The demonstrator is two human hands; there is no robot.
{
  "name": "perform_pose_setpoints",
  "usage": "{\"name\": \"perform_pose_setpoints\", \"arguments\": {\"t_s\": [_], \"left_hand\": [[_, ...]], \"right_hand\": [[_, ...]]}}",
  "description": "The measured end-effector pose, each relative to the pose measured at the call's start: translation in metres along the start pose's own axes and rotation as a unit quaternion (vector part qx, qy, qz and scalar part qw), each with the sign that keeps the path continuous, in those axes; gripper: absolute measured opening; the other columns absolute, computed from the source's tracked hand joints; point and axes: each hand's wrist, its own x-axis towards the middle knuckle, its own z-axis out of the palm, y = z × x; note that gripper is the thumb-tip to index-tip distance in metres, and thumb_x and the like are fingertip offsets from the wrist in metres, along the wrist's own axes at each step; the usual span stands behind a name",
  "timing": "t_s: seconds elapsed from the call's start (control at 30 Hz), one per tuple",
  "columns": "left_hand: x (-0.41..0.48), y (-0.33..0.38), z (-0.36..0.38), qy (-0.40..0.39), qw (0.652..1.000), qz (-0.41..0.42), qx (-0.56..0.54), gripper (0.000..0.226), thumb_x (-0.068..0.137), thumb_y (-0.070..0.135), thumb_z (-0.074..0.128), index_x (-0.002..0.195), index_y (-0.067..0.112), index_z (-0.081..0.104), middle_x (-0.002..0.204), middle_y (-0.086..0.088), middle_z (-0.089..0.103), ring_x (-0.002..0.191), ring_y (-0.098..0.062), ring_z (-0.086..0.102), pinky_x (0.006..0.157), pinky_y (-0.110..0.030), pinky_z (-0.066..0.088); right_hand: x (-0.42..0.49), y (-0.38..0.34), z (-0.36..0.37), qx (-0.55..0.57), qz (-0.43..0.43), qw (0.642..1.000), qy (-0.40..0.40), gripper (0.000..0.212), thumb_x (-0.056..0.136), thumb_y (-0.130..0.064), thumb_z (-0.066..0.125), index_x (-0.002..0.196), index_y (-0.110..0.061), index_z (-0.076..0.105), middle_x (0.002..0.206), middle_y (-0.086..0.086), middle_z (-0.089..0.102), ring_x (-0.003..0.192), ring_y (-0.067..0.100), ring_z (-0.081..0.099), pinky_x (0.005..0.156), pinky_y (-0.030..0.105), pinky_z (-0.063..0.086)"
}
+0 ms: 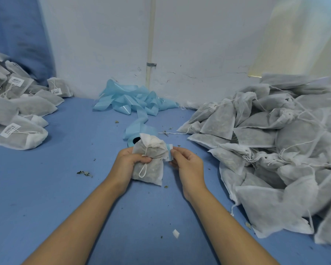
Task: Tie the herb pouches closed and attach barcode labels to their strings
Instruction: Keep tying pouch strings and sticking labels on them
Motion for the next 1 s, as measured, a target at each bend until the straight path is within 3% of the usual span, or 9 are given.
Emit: {"name": "perform_pose_setpoints", "arguments": {"t_s": [0.13,0.3,0.4,0.6,0.7,0.8,0.93,1.0], "left_hand": [[0.001,-0.001,0.0,0.006,1.0,-0.005,0.0,0.024,0.075,-0.014,0.056,0.07,0.006,0.069,0.066,-0.005,0.071,0.059,-0.016,0.068,0.054,-0.021,0.054],[0.003,0.001,0.0,0.04,0.999,-0.011,0.002,0.018,0.076,-0.011,0.058,0.074,0.005,0.067,0.064,-0.003,0.071,0.056,-0.015,0.067,0.053,-0.02,0.053],[0.004,0.002,0.004,0.068,0.998,-0.001,0.009,0.016,0.081,-0.004,0.06,0.08,0.01,0.068,0.065,0.002,0.071,0.057,-0.012,0.067,0.05,-0.017,0.051],[0.007,0.013,0.021,0.072,0.994,0.042,-0.072,0.02,0.087,0.003,0.061,0.096,0.02,0.066,0.086,0.004,0.074,0.08,-0.012,0.07,0.073,-0.025,0.056],[0.006,0.014,0.024,0.09,0.991,0.041,-0.092,0.022,0.087,0.004,0.061,0.098,0.022,0.067,0.093,0.001,0.074,0.087,-0.017,0.07,0.077,-0.03,0.055],[0.005,0.015,0.024,0.104,0.988,0.039,-0.104,0.022,0.088,0.004,0.059,0.103,0.019,0.065,0.101,-0.005,0.072,0.091,-0.021,0.069,0.077,-0.033,0.055],[0.006,0.019,0.023,0.1,0.986,0.024,-0.13,0.021,0.088,0.003,0.059,0.104,0.016,0.065,0.097,-0.008,0.071,0.084,-0.021,0.068,0.071,-0.032,0.057],[0.006,0.019,0.024,0.103,0.986,0.018,-0.129,0.022,0.087,0.003,0.059,0.105,0.014,0.064,0.096,-0.009,0.07,0.082,-0.022,0.067,0.073,-0.034,0.056]], "right_hand": [[0.0,0.001,0.001,0.016,-0.008,1.0,0.02,0.012,0.089,-0.007,0.062,0.085,-0.015,0.071,0.073,-0.008,0.069,0.063,-0.001,0.06,0.067,0.014,0.051],[0.001,-0.001,-0.001,0.055,-0.044,0.989,0.13,0.016,0.089,-0.01,0.065,0.082,-0.024,0.07,0.076,-0.017,0.068,0.064,-0.01,0.06,0.062,0.006,0.045],[-0.001,-0.002,-0.002,0.028,-0.079,0.982,0.171,0.012,0.09,-0.014,0.064,0.087,-0.024,0.07,0.076,-0.016,0.067,0.066,-0.004,0.059,0.061,0.006,0.044],[-0.013,-0.006,0.005,-0.044,-0.175,0.976,0.12,0.013,0.09,-0.014,0.065,0.091,-0.024,0.072,0.092,-0.009,0.072,0.078,-0.001,0.062,0.07,0.01,0.046],[-0.021,-0.006,0.012,-0.095,-0.291,0.946,0.108,0.014,0.088,-0.009,0.067,0.095,-0.019,0.073,0.1,-0.01,0.07,0.092,0.005,0.063,0.084,0.016,0.047],[-0.024,-0.003,0.016,-0.174,-0.412,0.89,0.088,0.014,0.085,-0.003,0.067,0.096,-0.009,0.074,0.105,-0.003,0.069,0.102,0.006,0.061,0.095,0.015,0.042],[-0.022,0.002,0.018,-0.252,-0.51,0.819,0.072,0.012,0.082,-0.004,0.07,0.094,-0.004,0.074,0.1,0.005,0.07,0.096,0.013,0.058,0.094,0.014,0.041],[-0.022,0.003,0.017,-0.254,-0.517,0.814,0.078,0.012,0.085,-0.011,0.067,0.093,-0.005,0.074,0.096,0.003,0.07,0.091,0.011,0.058,0.086,0.015,0.044]]}}
